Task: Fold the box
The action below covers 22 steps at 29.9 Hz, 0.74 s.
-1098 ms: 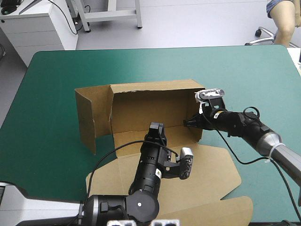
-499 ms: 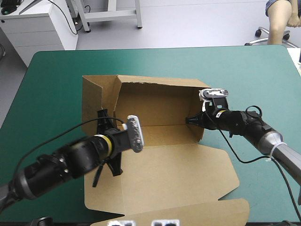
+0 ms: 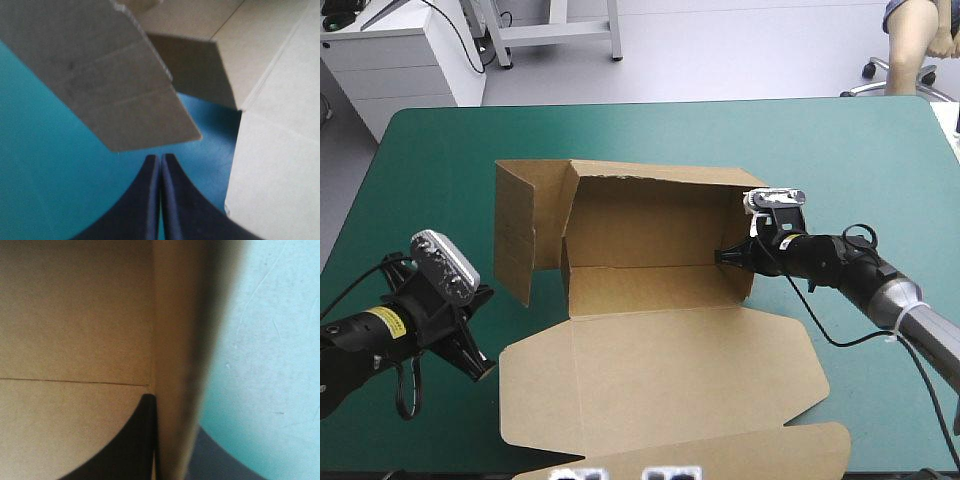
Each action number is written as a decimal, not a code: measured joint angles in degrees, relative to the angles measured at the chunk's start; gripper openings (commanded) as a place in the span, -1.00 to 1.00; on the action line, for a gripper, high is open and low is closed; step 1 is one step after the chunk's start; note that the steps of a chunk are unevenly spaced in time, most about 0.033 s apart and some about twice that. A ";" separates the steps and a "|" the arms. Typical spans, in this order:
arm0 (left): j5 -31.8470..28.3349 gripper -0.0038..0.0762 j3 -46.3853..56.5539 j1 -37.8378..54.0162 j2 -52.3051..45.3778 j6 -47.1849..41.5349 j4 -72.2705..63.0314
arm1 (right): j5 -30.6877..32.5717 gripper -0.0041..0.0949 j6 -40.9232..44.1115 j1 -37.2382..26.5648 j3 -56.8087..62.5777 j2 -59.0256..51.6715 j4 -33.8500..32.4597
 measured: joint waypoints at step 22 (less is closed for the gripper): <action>-9.85 -0.87 15.44 40.35 2.55 10.42 -34.70 | 0.68 -0.95 2.40 0.00 -0.12 0.00 -2.41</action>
